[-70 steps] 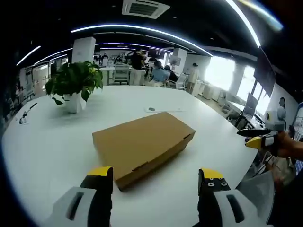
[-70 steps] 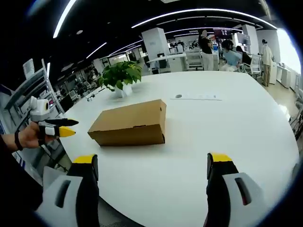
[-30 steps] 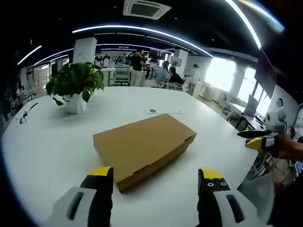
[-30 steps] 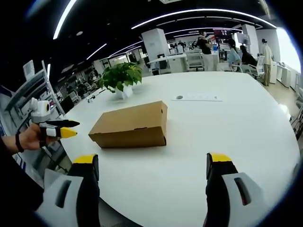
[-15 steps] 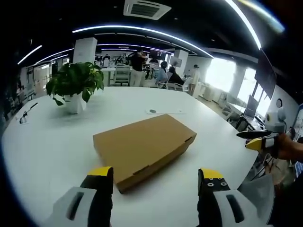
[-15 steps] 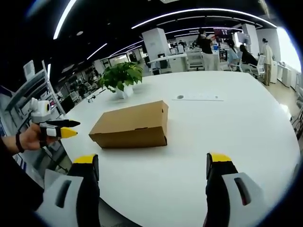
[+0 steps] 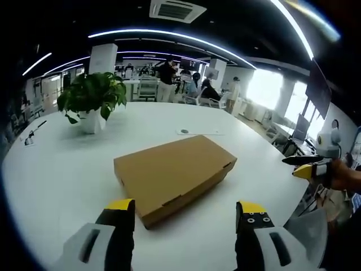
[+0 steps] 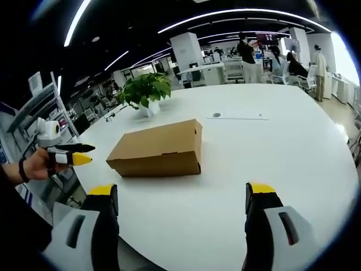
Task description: Operate the shoe box by opening the lid, removing the specified soft item, and placing it in the target area until the item is outside and the box remains undamaged.
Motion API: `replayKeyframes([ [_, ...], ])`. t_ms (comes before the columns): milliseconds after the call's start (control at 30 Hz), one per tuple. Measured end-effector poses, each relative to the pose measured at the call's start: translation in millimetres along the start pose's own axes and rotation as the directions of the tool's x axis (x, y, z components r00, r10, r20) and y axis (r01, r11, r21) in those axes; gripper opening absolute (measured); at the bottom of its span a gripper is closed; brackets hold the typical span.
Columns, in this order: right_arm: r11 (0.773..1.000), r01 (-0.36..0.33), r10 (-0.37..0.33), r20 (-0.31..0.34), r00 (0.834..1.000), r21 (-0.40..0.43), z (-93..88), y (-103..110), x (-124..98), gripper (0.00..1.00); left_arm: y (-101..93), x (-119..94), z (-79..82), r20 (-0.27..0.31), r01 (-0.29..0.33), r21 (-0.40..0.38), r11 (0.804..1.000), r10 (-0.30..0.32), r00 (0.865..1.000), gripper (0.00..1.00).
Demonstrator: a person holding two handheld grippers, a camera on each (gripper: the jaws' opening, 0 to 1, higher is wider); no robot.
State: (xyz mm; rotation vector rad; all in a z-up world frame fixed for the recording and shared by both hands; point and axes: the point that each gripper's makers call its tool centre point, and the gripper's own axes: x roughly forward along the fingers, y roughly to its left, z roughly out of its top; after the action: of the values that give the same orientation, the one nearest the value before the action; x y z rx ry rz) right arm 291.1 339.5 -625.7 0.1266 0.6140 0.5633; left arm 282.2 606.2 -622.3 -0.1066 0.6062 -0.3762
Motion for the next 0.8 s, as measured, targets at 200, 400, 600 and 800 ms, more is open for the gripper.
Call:
replayKeyframes([
  [200, 1.000, -0.014, 0.014, 0.000, 1.000, 0.012, 1.4, 1.0, 7.7, 0.88, 2.5, 3.4, 1.4, 0.001, -0.001, -0.003, 1.000, 0.001, 1.000, 0.74],
  [400, 0.999, -0.029, 0.029, 0.005, 1.000, 0.032, 2.9, 1.0, 18.7, 0.88, 9.2, 5.9, 2.0, 0.011, -0.008, -0.028, 1.000, 0.008, 1.000, 0.74],
  [600, 0.999, -0.044, 0.044, -0.001, 0.999, 0.031, 5.2, 1.6, 32.6, 0.88, 16.7, 8.0, 0.1, 0.015, -0.021, -0.044, 0.999, 0.022, 1.000, 0.74],
  [800, 0.997, -0.065, 0.065, 0.004, 0.998, 0.033, 14.7, 3.3, 48.3, 0.87, 30.0, 11.5, 0.6, 0.030, -0.047, -0.074, 0.996, 0.050, 0.998, 0.74],
])
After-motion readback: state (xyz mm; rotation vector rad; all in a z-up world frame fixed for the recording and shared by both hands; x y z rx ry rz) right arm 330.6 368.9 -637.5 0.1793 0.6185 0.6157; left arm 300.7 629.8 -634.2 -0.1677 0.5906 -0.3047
